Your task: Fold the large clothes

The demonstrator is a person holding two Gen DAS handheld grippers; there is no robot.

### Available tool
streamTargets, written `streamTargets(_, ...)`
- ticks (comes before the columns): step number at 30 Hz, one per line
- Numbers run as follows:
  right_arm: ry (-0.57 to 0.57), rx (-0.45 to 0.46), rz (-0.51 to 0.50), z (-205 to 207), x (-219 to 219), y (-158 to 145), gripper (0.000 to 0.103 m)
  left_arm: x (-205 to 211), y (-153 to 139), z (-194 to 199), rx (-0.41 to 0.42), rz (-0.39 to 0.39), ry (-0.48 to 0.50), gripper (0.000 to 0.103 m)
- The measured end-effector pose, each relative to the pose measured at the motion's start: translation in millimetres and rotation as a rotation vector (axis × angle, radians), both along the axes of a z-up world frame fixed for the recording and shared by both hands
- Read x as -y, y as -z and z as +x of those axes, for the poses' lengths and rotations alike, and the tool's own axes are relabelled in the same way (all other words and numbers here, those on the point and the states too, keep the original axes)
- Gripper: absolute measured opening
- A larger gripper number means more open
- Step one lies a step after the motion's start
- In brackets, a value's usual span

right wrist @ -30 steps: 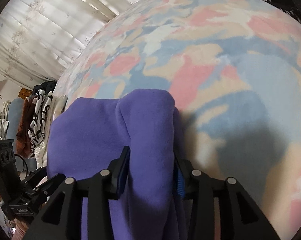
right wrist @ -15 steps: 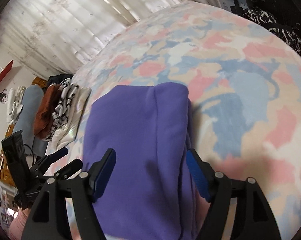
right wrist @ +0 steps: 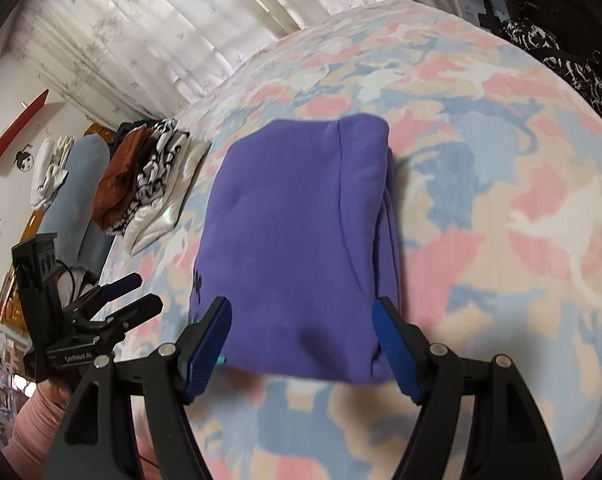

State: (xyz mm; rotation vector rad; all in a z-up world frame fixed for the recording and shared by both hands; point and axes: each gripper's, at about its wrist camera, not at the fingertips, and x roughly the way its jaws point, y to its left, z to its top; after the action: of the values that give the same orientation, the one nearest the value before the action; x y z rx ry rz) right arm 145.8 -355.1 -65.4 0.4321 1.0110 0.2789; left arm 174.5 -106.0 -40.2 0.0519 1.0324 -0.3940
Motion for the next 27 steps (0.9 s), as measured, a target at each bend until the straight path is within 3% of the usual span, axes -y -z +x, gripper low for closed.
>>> streamTargets(5,-0.027,-0.028,-0.003,-14.3,-3.4,8.9,0.073,-5.7,15.6,-10.4,-0.059,-0.001,-0.03,0.103)
streamTargets(15,-0.011,-0.084,0.044,-17.0,3.9,30.7,0.073,-8.6,48.5,-5.1,-0.159,-0.16,-0.021,0.103)
streamTargets(27,0.039,-0.157,0.139,20.5,30.8,67.8,0.078,-3.8,79.1,25.9,-0.216,-0.332,-0.024,0.103)
